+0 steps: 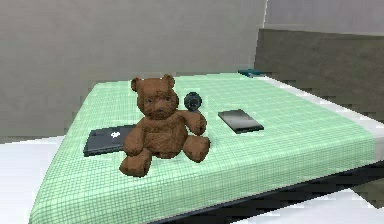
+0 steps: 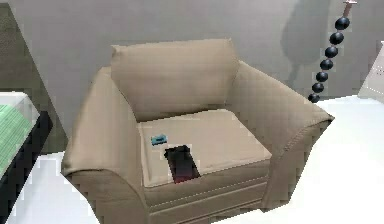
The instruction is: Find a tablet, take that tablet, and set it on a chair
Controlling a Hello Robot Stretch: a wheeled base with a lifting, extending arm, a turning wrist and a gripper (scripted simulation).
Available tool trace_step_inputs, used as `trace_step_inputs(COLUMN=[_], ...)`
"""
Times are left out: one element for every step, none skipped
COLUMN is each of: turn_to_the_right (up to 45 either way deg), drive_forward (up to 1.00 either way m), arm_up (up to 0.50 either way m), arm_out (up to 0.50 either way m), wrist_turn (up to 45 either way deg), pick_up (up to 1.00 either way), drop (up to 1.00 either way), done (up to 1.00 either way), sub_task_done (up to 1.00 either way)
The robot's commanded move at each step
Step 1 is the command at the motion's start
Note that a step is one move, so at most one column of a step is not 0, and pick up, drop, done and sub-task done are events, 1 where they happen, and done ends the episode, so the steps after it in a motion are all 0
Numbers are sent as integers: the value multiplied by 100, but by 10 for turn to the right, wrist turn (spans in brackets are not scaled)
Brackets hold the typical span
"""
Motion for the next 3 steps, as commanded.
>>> trace_step_inputs(turn_to_the_right=[0, 0, 0], drive_forward=[0, 0, 0], arm_up=[0, 0, 0], arm_out=[40, 0, 0], wrist_turn=[0, 450, 450], pick_up=[0, 0, 0], drop=[0, 0, 0], done=[0, 0, 0], sub_task_done=[0, 0, 0])
